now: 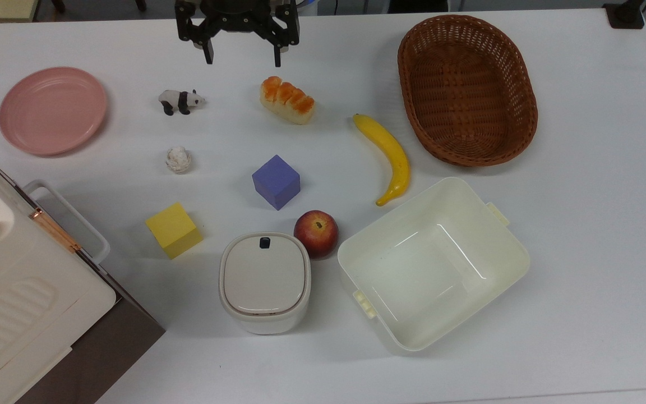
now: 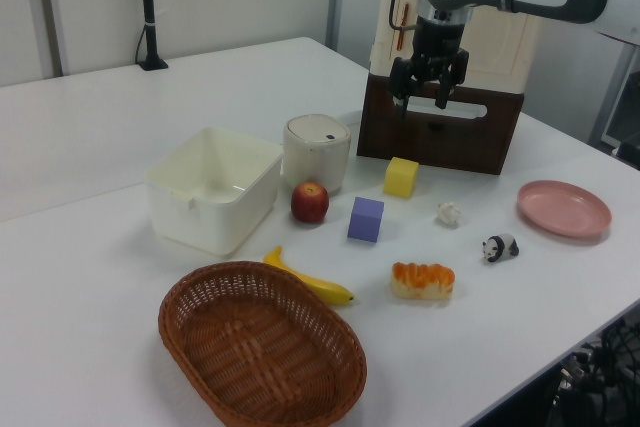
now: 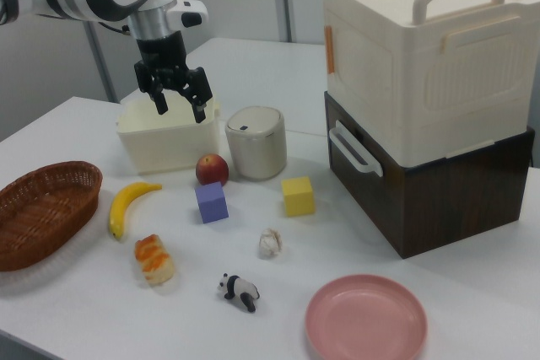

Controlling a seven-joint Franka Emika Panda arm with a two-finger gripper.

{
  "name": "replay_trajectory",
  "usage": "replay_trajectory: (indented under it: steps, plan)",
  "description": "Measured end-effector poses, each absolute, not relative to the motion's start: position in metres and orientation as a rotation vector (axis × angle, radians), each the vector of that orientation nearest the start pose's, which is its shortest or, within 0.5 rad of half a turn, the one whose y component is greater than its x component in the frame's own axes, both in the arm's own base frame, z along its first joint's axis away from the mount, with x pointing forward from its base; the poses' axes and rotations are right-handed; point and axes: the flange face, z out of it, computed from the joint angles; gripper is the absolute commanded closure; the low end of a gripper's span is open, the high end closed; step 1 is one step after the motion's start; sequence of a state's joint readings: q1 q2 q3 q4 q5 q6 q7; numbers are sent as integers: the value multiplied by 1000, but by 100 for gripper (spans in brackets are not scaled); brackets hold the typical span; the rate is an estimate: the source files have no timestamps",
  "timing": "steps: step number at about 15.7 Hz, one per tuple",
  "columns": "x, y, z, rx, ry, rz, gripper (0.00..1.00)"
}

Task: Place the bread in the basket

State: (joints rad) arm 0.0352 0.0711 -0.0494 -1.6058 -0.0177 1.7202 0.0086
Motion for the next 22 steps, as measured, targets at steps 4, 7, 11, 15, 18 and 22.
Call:
replay_trajectory:
  steps: [4,7,11,15,18,22]
  plan:
    - [578,-28,587,-3158,81,-27,0]
    - [569,-28,590,-3157,45,-7,0]
    - [560,-23,588,-3155,-42,10,0]
    - [552,-20,575,-3139,-231,104,0]
    - [545,-20,570,-3091,-470,199,0]
    - [542,-24,568,-3049,-630,222,0]
